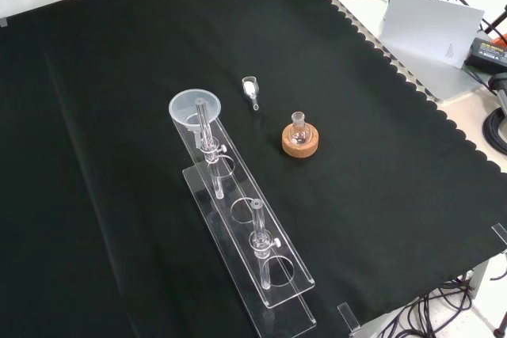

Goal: Pick up the funnel from the transparent funnel stand.

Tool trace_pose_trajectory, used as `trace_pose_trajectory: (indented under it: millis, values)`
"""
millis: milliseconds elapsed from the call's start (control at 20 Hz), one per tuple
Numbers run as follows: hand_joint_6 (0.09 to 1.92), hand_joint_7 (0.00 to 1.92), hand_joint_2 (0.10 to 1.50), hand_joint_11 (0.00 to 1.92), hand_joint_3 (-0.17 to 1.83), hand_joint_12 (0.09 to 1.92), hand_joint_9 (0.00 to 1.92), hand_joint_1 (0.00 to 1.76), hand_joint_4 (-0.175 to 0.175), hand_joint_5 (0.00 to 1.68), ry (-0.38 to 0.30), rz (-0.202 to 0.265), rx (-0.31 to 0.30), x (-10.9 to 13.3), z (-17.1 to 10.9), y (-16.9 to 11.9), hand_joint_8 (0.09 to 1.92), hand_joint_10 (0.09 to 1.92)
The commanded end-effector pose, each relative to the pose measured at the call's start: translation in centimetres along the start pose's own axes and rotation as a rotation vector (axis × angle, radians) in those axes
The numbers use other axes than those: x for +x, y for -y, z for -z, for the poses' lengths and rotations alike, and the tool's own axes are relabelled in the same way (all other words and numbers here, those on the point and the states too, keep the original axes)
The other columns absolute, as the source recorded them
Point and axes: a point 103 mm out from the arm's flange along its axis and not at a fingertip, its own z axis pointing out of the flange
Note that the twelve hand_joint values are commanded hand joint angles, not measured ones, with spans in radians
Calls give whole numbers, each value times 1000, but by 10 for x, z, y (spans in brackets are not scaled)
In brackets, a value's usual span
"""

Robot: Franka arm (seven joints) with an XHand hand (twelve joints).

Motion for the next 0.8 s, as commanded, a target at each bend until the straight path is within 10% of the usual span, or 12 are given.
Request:
trace_pose_trajectory:
  millis: [50,800]
  values:
    - [87,0,534,0,304,87,0,221,95,0,7,3,-15,0,0,-3,87,87]
    - [87,0,601,0,99,87,0,269,82,0,-70,63,-123,40,-17,-57,87,87]
